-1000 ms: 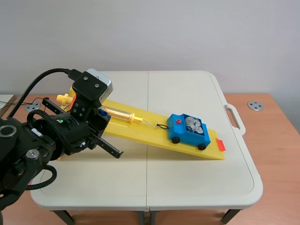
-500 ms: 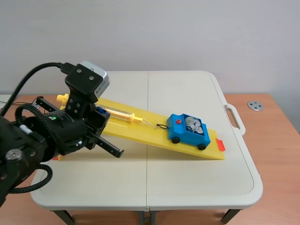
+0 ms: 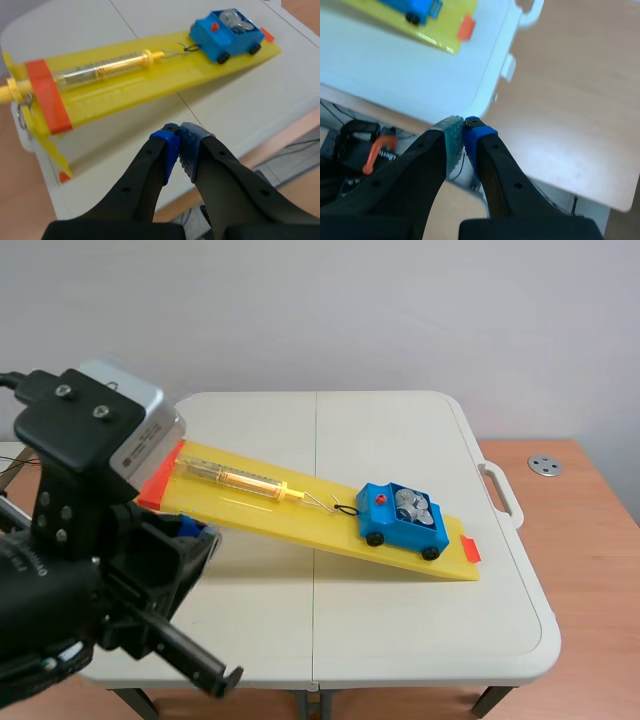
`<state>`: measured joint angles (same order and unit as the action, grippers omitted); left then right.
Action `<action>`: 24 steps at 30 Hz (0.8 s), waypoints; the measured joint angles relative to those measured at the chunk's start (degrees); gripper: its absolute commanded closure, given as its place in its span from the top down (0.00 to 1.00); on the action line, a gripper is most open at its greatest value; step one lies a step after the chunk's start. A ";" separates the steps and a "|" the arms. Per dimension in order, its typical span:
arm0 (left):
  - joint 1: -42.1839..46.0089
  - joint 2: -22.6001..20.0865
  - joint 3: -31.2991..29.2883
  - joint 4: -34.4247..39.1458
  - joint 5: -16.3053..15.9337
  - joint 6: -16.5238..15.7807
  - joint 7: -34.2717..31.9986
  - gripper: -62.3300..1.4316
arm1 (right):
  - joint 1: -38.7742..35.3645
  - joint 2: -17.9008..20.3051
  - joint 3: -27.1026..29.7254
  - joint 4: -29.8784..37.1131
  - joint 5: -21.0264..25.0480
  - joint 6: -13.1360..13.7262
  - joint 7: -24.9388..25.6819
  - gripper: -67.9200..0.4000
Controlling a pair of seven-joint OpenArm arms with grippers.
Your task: Place the four metal weights on the blue cart on the ramp.
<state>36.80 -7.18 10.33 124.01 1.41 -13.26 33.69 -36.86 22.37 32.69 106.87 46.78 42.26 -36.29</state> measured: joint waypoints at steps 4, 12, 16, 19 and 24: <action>3.67 0.02 0.00 1.73 -1.07 -0.37 0.37 0.36 | 5.27 -0.15 -5.51 0.00 0.00 0.00 0.00 0.34; 3.96 0.02 0.00 1.73 -1.03 -0.35 -0.52 0.95 | 12.44 -6.36 -18.05 0.00 -0.57 0.00 0.00 0.79; 3.72 0.02 0.00 1.73 -1.03 -0.22 -1.84 1.00 | 12.85 -8.72 -22.43 0.00 -2.36 0.00 0.24 0.94; 3.50 0.02 0.00 1.42 -1.05 0.35 -3.69 1.00 | 12.83 -8.72 -24.72 0.00 -3.78 -0.24 0.48 0.97; 3.34 0.02 0.00 -0.50 -1.05 1.29 -5.75 1.00 | 12.83 -8.70 -25.68 0.00 -5.46 -1.11 0.92 0.97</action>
<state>40.14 -7.16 10.33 123.50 0.36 -11.97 27.94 -24.03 13.67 7.01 106.87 41.32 41.15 -35.38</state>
